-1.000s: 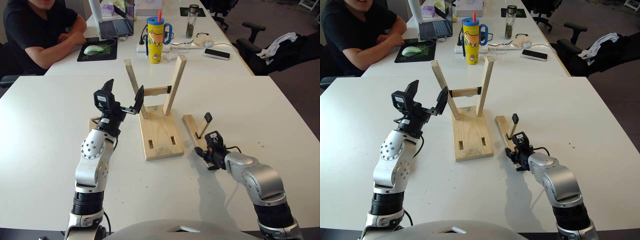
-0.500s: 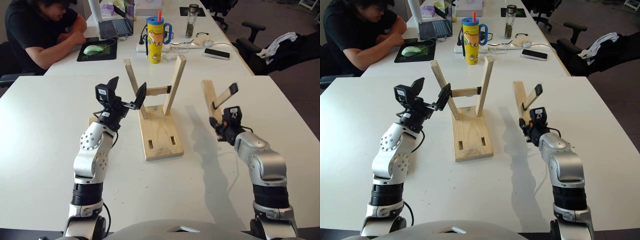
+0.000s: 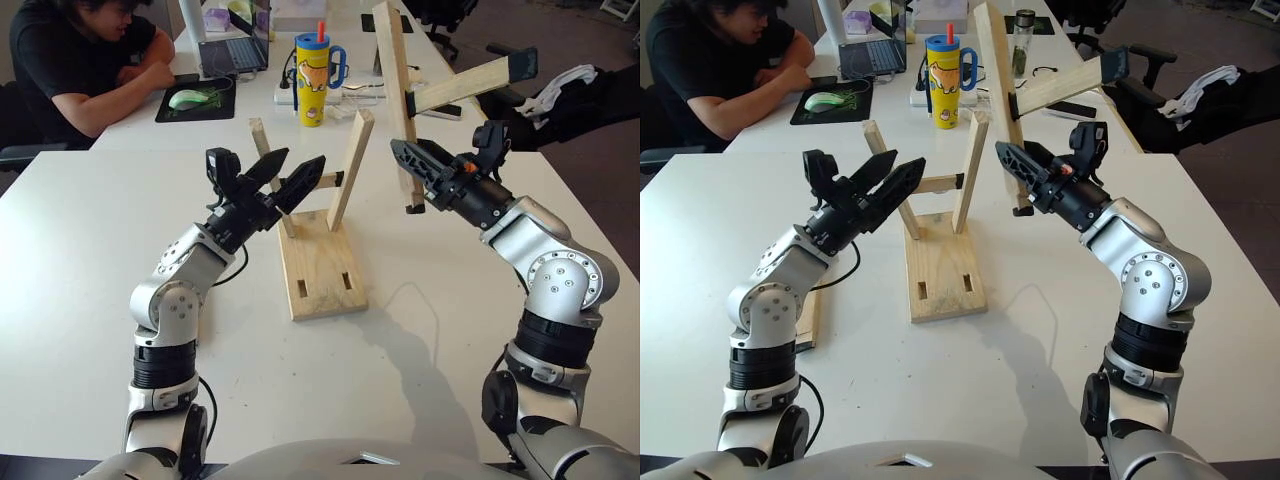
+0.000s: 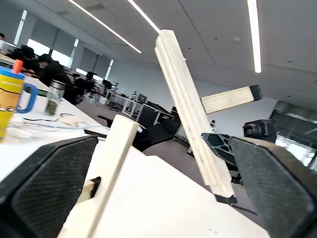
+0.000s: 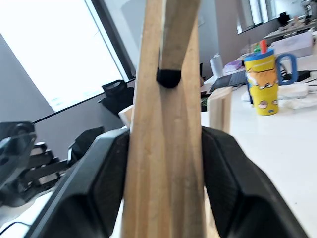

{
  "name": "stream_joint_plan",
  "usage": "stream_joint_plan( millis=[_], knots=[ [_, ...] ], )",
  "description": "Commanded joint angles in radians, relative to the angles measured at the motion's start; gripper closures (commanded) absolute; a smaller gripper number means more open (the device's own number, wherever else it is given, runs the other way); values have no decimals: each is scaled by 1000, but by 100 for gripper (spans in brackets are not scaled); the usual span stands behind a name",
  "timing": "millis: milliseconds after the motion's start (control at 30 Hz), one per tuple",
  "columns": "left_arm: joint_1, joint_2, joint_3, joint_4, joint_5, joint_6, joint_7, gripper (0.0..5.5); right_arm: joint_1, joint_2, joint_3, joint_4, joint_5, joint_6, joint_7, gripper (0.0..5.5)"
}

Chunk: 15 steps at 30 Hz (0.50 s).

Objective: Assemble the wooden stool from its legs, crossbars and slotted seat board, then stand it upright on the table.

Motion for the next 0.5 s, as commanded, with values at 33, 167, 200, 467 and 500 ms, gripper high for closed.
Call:
stream_joint_plan(
  millis=[33,167,200,467,500],
  knots=[
    [-44,27,14,-8,-66,64,-9,84,30,-16,30,-38,108,67,48,343],
    [-74,21,45,18,-170,127,-2,84,41,-14,31,-31,196,100,63,343],
    [-82,22,52,27,-189,139,1,84,41,-18,32,-28,213,106,69,343],
    [-132,50,79,108,-313,243,-20,84,22,-108,52,44,310,162,188,343],
    [-144,50,85,120,-333,257,-19,84,22,-123,60,45,313,169,202,343]
  ],
)
